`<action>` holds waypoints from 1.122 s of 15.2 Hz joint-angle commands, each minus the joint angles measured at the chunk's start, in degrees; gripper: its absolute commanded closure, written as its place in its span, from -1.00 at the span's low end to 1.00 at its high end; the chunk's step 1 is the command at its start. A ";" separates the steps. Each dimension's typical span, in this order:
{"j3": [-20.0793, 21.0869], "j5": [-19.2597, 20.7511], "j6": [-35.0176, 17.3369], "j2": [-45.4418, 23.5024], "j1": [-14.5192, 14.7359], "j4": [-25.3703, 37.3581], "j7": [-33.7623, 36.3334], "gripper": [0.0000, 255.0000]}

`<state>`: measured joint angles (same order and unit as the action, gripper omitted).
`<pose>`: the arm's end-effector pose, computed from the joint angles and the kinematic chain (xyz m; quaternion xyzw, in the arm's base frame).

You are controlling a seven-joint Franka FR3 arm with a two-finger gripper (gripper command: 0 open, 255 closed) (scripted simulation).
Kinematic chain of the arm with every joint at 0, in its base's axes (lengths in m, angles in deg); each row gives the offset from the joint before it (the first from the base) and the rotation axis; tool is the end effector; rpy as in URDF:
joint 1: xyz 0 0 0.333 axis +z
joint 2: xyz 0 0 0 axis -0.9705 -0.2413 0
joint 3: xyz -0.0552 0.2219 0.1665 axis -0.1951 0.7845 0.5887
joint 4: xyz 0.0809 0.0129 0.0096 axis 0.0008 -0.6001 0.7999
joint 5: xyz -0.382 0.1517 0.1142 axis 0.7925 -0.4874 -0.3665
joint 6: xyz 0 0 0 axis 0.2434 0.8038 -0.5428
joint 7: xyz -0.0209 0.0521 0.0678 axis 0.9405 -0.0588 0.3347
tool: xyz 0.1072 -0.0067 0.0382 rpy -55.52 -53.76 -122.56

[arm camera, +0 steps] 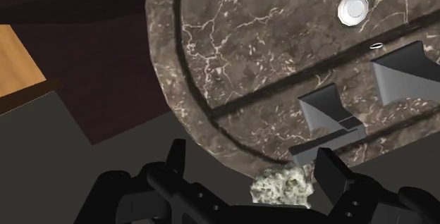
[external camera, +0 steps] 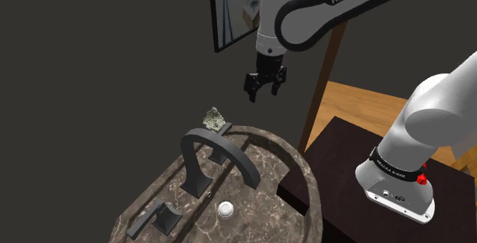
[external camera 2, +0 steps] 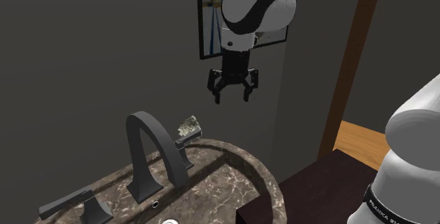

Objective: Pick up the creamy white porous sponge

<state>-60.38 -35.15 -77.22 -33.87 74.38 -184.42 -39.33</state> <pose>0.4440 0.1587 0.3475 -0.9910 0.1309 -0.0127 0.0266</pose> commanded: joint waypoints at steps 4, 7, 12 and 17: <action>4.55 3.32 -9.92 -11.81 -1.58 3.32 10.77 -1.00; 5.98 7.93 -14.72 -19.41 -2.25 6.44 18.17 -1.00; 4.55 17.79 -20.42 -32.13 -0.41 13.47 31.34 -1.00; -0.37 24.76 -23.55 -43.76 4.53 22.58 41.79 -1.00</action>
<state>-59.51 -12.05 -100.18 -74.57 77.67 -164.43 0.08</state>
